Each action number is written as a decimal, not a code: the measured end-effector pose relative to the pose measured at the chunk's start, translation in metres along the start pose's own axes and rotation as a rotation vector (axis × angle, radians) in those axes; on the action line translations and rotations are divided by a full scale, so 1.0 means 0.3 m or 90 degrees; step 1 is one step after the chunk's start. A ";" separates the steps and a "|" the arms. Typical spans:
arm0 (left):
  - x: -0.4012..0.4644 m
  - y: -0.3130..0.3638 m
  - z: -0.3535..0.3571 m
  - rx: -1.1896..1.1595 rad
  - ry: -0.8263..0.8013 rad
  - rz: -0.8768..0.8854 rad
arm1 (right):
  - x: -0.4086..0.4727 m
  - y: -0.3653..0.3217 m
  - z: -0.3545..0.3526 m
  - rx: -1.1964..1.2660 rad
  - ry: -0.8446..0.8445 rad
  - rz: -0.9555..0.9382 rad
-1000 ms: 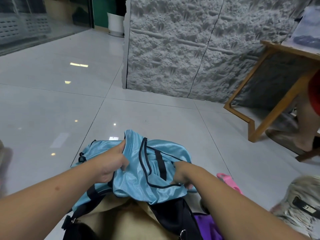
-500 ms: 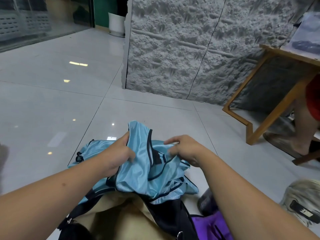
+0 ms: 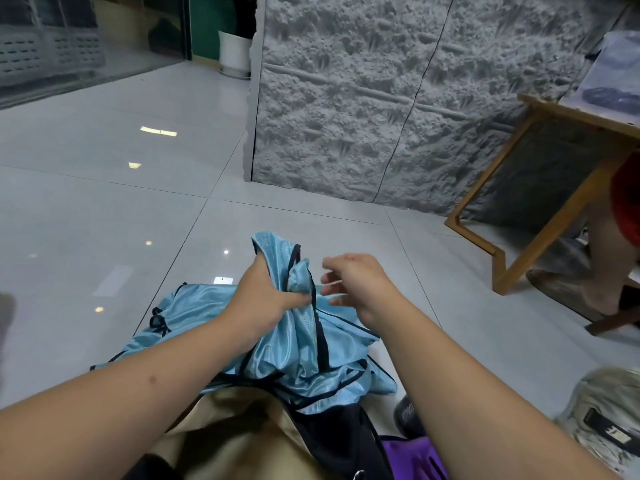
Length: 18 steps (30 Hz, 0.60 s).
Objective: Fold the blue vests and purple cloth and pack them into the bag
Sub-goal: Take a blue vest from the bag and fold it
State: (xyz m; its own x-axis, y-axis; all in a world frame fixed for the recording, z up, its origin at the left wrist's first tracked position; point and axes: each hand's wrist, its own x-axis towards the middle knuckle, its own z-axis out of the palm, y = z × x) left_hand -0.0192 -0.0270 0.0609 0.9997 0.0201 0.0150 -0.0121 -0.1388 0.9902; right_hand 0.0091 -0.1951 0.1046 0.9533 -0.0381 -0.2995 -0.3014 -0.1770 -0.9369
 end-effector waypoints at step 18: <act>0.010 -0.014 -0.047 0.032 -0.106 0.054 | -0.034 0.010 0.038 0.118 -0.114 -0.064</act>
State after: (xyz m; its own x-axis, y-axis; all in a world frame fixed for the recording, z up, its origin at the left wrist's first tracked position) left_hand -0.0164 -0.0125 0.0586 0.9851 -0.1572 0.0705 -0.0991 -0.1820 0.9783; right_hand -0.0016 -0.1841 0.1028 0.9652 0.1482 -0.2157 -0.2199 0.0128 -0.9754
